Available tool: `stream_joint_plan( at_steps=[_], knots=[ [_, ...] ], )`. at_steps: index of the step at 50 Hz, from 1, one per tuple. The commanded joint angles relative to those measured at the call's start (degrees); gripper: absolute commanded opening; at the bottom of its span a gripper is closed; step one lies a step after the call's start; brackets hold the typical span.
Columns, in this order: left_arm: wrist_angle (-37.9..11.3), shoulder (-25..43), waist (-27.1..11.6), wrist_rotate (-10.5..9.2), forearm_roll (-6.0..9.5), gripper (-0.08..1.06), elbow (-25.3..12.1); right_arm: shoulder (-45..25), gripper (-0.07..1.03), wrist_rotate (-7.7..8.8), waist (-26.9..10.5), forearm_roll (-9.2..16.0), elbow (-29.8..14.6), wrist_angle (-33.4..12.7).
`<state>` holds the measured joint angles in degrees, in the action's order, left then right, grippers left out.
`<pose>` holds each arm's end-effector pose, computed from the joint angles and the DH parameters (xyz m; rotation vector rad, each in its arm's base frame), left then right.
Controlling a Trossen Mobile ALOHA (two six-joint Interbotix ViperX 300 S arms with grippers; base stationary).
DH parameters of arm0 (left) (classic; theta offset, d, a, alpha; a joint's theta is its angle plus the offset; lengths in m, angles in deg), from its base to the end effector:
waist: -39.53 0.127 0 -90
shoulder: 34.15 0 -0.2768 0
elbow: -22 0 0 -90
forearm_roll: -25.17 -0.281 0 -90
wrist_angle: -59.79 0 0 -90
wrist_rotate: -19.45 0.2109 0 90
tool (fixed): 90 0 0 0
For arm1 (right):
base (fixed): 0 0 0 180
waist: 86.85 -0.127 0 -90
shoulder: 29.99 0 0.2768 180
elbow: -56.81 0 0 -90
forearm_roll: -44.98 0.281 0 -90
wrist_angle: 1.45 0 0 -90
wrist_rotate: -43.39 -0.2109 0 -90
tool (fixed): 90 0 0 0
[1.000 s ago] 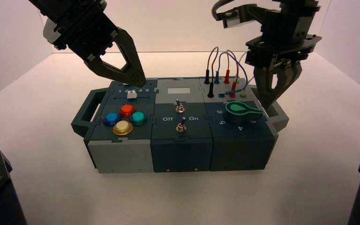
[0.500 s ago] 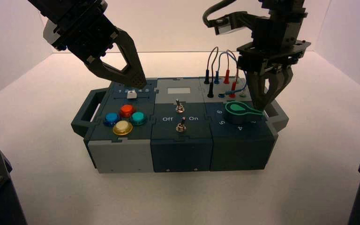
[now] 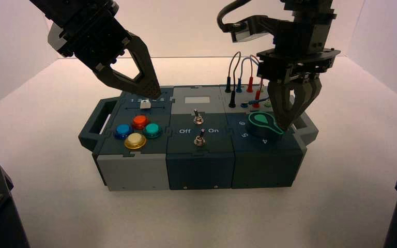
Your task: Turn the knob to position 4.
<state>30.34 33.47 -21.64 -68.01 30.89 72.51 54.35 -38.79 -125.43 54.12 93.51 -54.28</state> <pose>0.1143 -0.2290 0.0729 0.4776 0.9391 -0.9959 0.1532 0.1564 0.0047 -0.4853 1.6185 0.6384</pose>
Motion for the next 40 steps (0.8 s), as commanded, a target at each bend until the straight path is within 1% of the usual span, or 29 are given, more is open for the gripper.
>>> stream_joint_plan(
  at_steps=[1,5,27,40],
  knots=[
    [0.18,-0.09,-0.26,0.18,0.09,-0.03,-2.02,0.62,-0.02,0.53,-0.35,0.79,-1.41,-0.62],
    [0.09,-0.09,-0.26,0.18,0.09,-0.03,-2.02,0.7,-0.02,0.53,-0.44,0.97,-1.14,-0.79],
    [-0.18,-0.09,-0.26,0.35,0.09,-0.03,-2.02,0.53,-0.02,0.53,-1.49,3.6,-0.79,-1.14],
    [-0.53,-0.09,-0.26,0.26,0.09,-0.03,-2.02,0.53,-0.02,0.35,-1.49,4.04,0.09,-1.14]
  ],
)
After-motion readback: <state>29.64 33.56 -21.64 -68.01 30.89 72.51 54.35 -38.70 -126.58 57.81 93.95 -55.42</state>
